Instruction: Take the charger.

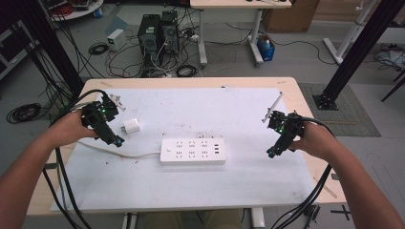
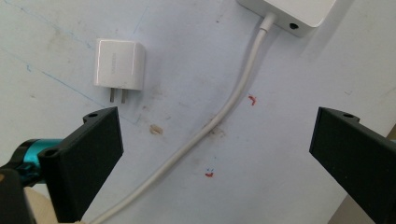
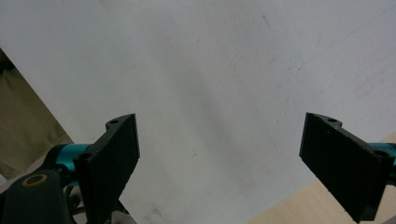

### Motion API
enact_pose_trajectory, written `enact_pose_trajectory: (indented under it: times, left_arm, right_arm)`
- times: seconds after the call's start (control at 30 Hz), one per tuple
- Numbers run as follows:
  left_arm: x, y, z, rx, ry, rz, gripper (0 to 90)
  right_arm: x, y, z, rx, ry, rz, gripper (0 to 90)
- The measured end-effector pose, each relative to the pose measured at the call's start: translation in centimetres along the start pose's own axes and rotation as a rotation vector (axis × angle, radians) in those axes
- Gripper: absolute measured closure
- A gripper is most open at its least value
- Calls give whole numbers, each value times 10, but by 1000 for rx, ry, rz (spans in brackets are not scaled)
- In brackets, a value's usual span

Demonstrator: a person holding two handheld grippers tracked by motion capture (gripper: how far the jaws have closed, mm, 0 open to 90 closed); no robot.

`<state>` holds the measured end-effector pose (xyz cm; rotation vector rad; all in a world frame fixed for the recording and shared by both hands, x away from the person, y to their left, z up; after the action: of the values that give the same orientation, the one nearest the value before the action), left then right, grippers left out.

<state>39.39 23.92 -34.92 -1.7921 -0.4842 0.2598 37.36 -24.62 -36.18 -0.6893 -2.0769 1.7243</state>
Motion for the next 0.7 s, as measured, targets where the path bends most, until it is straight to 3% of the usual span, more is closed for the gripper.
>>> enact_pose_trajectory:
  times: [0.3,0.43,0.63,0.7]
  left_arm:
    - [7,3,-4,-16,0,-9,27]
    - [18,9,-5,-31,-10,-26,27]
    - [34,17,-6,-28,21,-14,27]
    - [39,22,-7,-45,8,-9,27]
  right_arm:
    - [-4,0,-2,-22,14,8,115]
    - [-8,1,-5,-30,26,4,115]
    - [-11,2,-10,-32,29,-9,115]
    - [-12,2,-13,-28,26,-15,115]
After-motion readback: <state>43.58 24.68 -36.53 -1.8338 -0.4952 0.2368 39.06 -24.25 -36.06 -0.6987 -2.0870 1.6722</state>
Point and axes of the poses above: each handheld gripper's, and its own axes: y roughly forward along the jaws, z roughly out of its underside, x roughly to its left, the point moved 6 cm from there along y, roughly forward along the jaws, and after that the axes turned 4 degrees about y, right-handed, at the moved point
